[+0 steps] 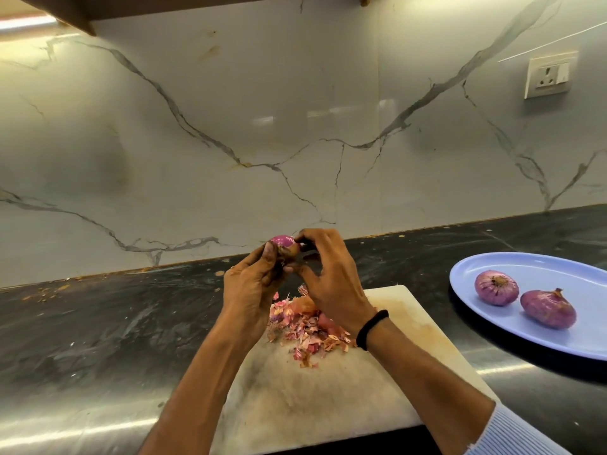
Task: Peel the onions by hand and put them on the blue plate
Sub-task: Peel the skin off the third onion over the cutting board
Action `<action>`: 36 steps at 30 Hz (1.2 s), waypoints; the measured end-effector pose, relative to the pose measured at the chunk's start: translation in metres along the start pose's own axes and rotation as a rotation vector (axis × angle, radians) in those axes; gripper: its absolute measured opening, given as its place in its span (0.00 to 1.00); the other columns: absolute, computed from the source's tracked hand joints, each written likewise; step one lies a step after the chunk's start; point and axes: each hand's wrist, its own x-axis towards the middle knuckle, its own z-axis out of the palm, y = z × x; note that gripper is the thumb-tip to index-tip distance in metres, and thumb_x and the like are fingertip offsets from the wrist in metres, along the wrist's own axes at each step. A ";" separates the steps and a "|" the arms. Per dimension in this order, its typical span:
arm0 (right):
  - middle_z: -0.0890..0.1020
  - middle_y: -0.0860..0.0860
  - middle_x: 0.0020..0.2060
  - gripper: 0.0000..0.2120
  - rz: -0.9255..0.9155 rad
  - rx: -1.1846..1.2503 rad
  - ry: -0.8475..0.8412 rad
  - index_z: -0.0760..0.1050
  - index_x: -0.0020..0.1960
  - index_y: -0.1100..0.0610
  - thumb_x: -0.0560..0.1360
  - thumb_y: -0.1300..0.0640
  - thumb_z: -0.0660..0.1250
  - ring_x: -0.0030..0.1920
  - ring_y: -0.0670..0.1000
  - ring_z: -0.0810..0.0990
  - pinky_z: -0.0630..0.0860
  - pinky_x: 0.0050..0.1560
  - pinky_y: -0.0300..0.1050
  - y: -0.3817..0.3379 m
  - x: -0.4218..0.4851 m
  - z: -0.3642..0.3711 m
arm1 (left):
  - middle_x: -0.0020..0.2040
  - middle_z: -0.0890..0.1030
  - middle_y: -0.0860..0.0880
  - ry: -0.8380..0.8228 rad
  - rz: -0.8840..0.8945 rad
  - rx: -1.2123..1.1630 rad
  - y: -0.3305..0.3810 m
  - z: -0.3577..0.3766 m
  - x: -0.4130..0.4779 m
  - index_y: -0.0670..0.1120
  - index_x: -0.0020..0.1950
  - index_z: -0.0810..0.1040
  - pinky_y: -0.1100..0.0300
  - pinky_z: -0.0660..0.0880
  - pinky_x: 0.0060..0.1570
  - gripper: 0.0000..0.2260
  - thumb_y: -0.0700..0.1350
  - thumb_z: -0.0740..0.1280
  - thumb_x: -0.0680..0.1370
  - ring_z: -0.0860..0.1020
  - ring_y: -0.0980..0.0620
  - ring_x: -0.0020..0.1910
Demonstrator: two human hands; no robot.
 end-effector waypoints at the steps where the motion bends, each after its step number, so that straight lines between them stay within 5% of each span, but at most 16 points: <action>1: 0.72 0.54 0.58 0.21 -0.035 -0.039 -0.016 0.71 0.63 0.55 0.74 0.65 0.73 0.55 0.48 0.77 0.75 0.56 0.29 0.001 -0.001 0.000 | 0.55 0.84 0.39 -0.003 -0.011 0.009 0.000 0.001 -0.001 0.38 0.62 0.81 0.52 0.82 0.54 0.22 0.48 0.70 0.72 0.83 0.43 0.54; 8: 0.74 0.56 0.58 0.21 -0.136 -0.155 -0.007 0.67 0.64 0.51 0.77 0.65 0.69 0.54 0.47 0.74 0.71 0.56 0.25 0.005 -0.004 -0.002 | 0.48 0.86 0.42 -0.005 0.010 0.055 0.000 0.004 -0.004 0.39 0.59 0.82 0.53 0.82 0.52 0.21 0.49 0.71 0.70 0.86 0.47 0.47; 16: 0.75 0.58 0.57 0.18 -0.179 -0.159 -0.008 0.68 0.64 0.54 0.78 0.66 0.67 0.53 0.52 0.78 0.80 0.54 0.39 0.010 -0.005 -0.002 | 0.49 0.86 0.41 0.019 -0.008 0.090 -0.001 0.005 -0.005 0.38 0.59 0.82 0.56 0.83 0.50 0.22 0.49 0.72 0.69 0.85 0.45 0.49; 23: 0.76 0.58 0.55 0.07 -0.205 -0.203 0.033 0.77 0.54 0.63 0.77 0.69 0.67 0.52 0.50 0.75 0.76 0.54 0.32 0.010 -0.004 0.000 | 0.45 0.86 0.42 -0.007 0.036 0.103 0.000 0.005 -0.006 0.37 0.54 0.83 0.57 0.83 0.48 0.19 0.49 0.71 0.71 0.85 0.48 0.43; 30: 0.75 0.54 0.56 0.15 -0.072 -0.020 0.003 0.71 0.62 0.59 0.77 0.68 0.68 0.53 0.48 0.79 0.76 0.56 0.31 0.008 -0.001 0.001 | 0.49 0.86 0.40 0.009 0.047 0.106 -0.001 0.003 -0.004 0.38 0.55 0.83 0.53 0.82 0.52 0.19 0.51 0.68 0.73 0.84 0.45 0.49; 36: 0.74 0.55 0.58 0.21 -0.164 -0.102 -0.059 0.66 0.66 0.50 0.78 0.65 0.67 0.52 0.50 0.78 0.77 0.54 0.31 0.010 -0.002 0.000 | 0.50 0.86 0.43 0.021 0.059 0.173 0.002 0.002 -0.005 0.40 0.57 0.83 0.54 0.80 0.52 0.21 0.54 0.68 0.72 0.84 0.45 0.51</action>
